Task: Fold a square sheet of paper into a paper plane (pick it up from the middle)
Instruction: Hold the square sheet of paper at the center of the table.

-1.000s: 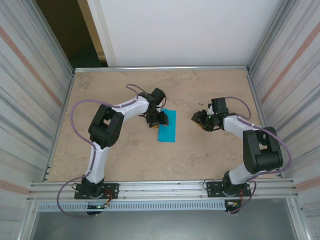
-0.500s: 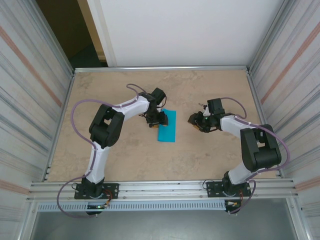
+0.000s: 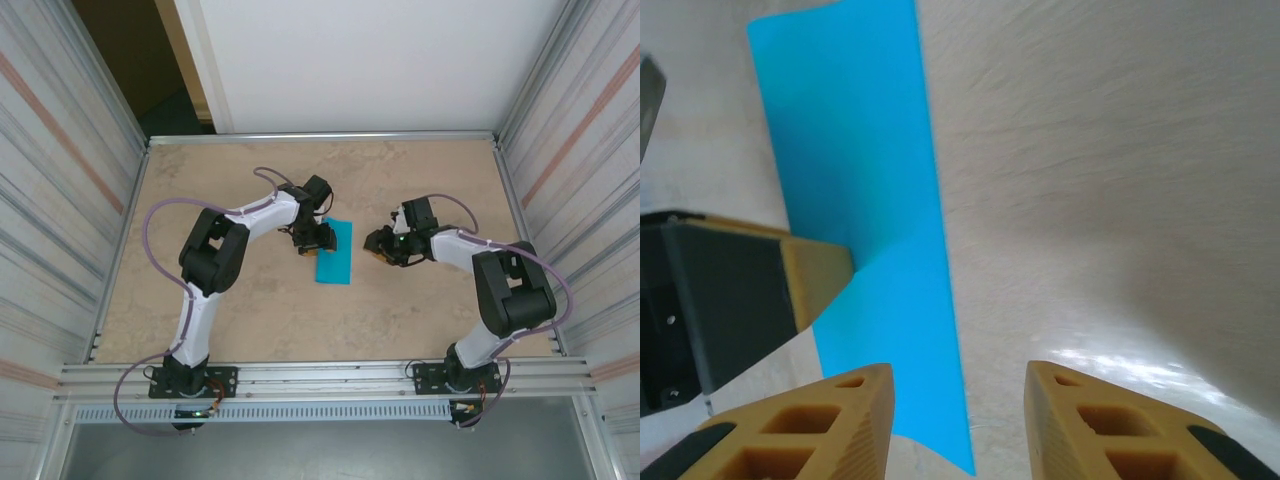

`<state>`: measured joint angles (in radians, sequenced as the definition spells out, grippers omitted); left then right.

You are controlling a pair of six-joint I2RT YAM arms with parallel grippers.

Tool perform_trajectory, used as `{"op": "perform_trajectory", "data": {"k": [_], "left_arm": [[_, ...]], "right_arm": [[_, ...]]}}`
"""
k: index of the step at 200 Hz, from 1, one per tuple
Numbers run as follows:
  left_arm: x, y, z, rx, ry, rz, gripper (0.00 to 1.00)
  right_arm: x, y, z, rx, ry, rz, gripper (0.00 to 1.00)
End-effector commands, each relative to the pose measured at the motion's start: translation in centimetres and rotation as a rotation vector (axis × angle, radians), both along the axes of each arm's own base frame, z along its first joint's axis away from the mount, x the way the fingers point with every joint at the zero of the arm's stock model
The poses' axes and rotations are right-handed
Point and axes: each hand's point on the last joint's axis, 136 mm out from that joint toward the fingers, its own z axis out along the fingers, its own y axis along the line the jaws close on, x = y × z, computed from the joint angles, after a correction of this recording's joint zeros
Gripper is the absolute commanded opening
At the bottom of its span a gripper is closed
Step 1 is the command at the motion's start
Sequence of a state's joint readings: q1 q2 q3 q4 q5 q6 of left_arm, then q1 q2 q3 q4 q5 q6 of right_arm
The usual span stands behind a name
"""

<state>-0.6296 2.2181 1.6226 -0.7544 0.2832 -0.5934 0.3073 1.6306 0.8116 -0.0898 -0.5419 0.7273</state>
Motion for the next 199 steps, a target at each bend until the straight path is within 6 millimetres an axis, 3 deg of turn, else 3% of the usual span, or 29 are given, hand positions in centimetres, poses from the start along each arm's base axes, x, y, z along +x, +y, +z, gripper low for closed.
{"op": "perform_trajectory", "data": {"k": [1, 39, 104, 199], "left_arm": [[-8.3, 2.7, -14.1, 0.194, 0.249, -0.111, 0.5], [-8.3, 2.8, -14.1, 0.202, 0.244, -0.112, 0.5], [-8.3, 2.8, -14.2, 0.206, 0.244, -0.111, 0.5], [-8.4, 2.8, -14.1, 0.206, 0.246, -0.113, 0.5]], "right_arm": [[0.2, 2.4, 0.8, 0.036, -0.03, 0.087, 0.34], [0.5, 4.9, 0.0, 0.042, 0.006, 0.133, 0.2], [1.0, 6.6, -2.5, 0.035, 0.081, 0.144, 0.06], [-0.8, 4.8, -6.6, -0.075, 0.182, 0.146, 0.03]]}}
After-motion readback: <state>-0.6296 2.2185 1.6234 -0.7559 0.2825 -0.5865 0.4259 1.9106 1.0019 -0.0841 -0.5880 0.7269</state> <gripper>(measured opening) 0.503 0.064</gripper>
